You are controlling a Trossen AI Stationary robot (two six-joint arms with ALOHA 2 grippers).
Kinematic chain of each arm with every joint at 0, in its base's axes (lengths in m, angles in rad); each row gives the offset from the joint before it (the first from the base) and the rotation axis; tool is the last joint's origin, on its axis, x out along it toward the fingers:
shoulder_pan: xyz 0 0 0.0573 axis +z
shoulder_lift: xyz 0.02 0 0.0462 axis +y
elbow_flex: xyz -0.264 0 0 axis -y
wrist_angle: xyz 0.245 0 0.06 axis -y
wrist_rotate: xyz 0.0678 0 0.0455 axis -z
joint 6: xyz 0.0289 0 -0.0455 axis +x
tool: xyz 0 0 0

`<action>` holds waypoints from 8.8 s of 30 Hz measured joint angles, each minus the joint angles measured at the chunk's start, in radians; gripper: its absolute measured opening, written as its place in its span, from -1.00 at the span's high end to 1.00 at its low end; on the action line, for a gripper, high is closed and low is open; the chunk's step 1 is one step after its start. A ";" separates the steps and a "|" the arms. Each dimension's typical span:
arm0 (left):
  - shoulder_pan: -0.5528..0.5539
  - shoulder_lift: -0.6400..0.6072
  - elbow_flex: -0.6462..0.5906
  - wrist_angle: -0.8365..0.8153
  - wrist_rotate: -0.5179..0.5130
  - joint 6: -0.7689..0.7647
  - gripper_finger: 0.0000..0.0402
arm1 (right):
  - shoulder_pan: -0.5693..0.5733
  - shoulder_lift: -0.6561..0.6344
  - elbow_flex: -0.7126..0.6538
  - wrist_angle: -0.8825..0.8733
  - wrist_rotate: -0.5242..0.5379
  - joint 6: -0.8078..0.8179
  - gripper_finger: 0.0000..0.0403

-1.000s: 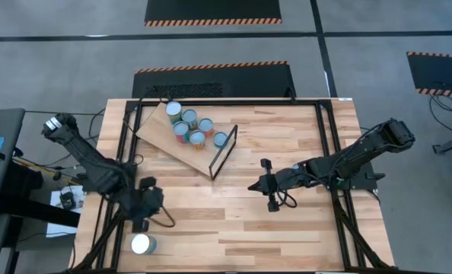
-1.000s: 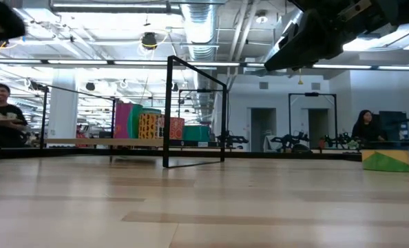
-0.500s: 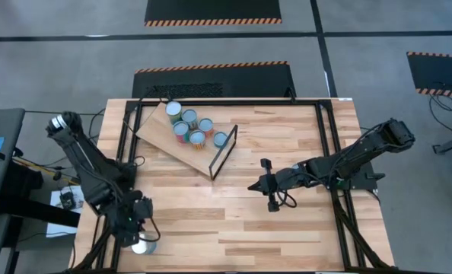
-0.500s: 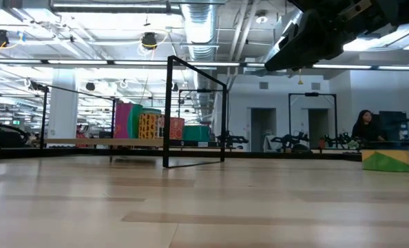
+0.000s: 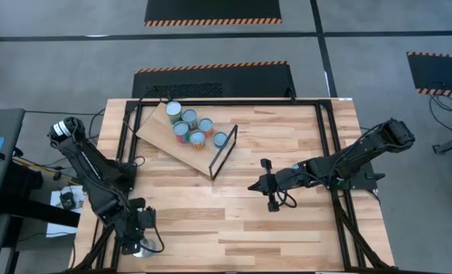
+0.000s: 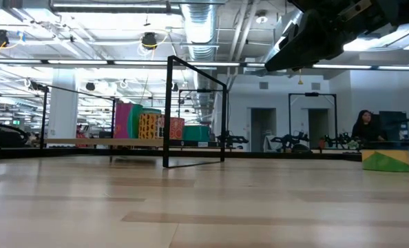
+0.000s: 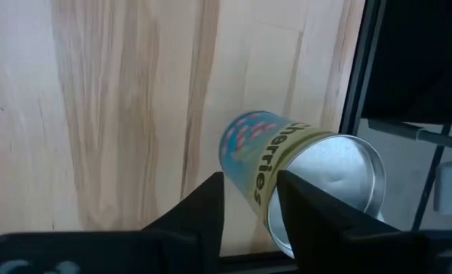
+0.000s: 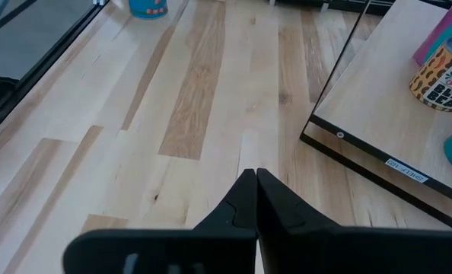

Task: Pick and place cans onto a shelf
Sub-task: Put the canned cherries on the shelf and align them with other canned cherries, then put the canned mushrooms on the shelf

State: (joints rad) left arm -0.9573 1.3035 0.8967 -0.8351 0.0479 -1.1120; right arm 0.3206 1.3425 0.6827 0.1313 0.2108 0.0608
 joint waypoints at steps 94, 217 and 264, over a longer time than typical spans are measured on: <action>1.056 -0.416 0.060 -0.402 -0.306 0.405 1.00 | 0.001 0.000 0.000 -0.012 0.000 0.018 0.90; 0.865 -0.518 -0.462 0.966 -0.213 1.128 0.98 | 0.128 -0.103 -0.119 -0.959 0.202 0.907 0.62; 0.850 -0.518 -0.461 0.961 -0.254 1.127 0.98 | 0.000 0.623 0.587 -0.268 0.068 0.026 0.94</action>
State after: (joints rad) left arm -0.1070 0.7853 0.4355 0.1261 -0.2066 0.0151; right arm 0.3202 1.9658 1.2692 -0.1368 0.2788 0.0872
